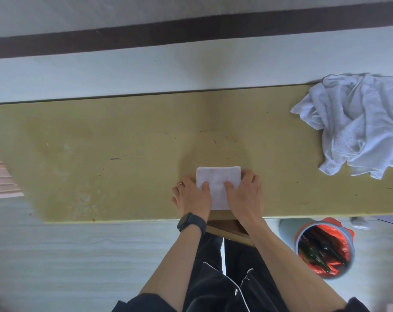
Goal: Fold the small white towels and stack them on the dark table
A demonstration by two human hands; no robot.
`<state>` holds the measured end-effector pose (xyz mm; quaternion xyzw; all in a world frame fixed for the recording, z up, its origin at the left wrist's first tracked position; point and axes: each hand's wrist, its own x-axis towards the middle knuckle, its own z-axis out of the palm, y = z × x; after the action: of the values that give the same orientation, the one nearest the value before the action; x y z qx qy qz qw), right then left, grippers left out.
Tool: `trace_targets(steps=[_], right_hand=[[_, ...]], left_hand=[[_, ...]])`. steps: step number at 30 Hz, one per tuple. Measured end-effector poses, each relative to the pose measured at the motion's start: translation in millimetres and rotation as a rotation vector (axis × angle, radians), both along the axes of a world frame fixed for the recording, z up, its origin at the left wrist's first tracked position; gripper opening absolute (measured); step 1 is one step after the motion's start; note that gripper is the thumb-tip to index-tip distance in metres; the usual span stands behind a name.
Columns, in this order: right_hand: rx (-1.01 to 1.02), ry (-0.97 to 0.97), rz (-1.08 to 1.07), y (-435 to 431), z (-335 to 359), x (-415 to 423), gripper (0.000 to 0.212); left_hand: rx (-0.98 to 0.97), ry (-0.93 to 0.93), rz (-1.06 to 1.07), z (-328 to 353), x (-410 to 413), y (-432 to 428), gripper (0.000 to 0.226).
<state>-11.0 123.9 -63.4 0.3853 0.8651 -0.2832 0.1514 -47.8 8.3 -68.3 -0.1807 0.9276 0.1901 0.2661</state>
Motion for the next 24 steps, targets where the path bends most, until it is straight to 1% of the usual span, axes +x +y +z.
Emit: trace_targets(steps=[2, 4, 6, 8, 9, 11, 13, 15, 18, 21, 24], right_hand=[[-0.084, -0.049, -0.06, -2, 1, -8, 0.042], [-0.194, -0.084, -0.186, -2, 4, -16, 0.038], [-0.308, -0.085, -0.293, 2, 6, -21, 0.033], [-0.389, -0.07, -0.318, 8, 9, -22, 0.024], [-0.413, -0.064, -0.309, 10, 11, -21, 0.019], [-0.418, -0.05, -0.261, 14, 14, -17, 0.013], [-0.417, -0.021, -0.23, 18, 19, -14, 0.013], [-0.448, 0.014, -0.231, 21, 28, -10, 0.016], [-0.439, 0.119, -0.16, 28, 49, -6, 0.021], [-0.405, 0.268, -0.102, 34, 89, -11, 0.015], [-0.342, 0.453, -0.035, 35, 143, -23, 0.012]], left_hand=[[-0.033, -0.066, -0.017, 1, -6, 6, 0.037], [-0.036, -0.127, 0.005, 3, -13, 10, 0.037], [-0.015, -0.145, 0.02, 4, -17, 11, 0.037], [0.034, -0.151, 0.018, 7, -19, 9, 0.034], [0.09, -0.159, 0.046, 10, -20, 6, 0.031], [0.287, -0.185, 0.2, 17, -21, 0, 0.028], [0.462, -0.222, 0.343, 24, -23, -8, 0.038], [0.551, -0.244, 0.345, 32, -27, -15, 0.04], [0.612, -0.123, 0.215, 59, -33, -22, 0.024], [0.635, 0.058, 0.066, 104, -42, -27, 0.019], [0.663, 0.245, -0.014, 156, -51, -28, 0.014]])
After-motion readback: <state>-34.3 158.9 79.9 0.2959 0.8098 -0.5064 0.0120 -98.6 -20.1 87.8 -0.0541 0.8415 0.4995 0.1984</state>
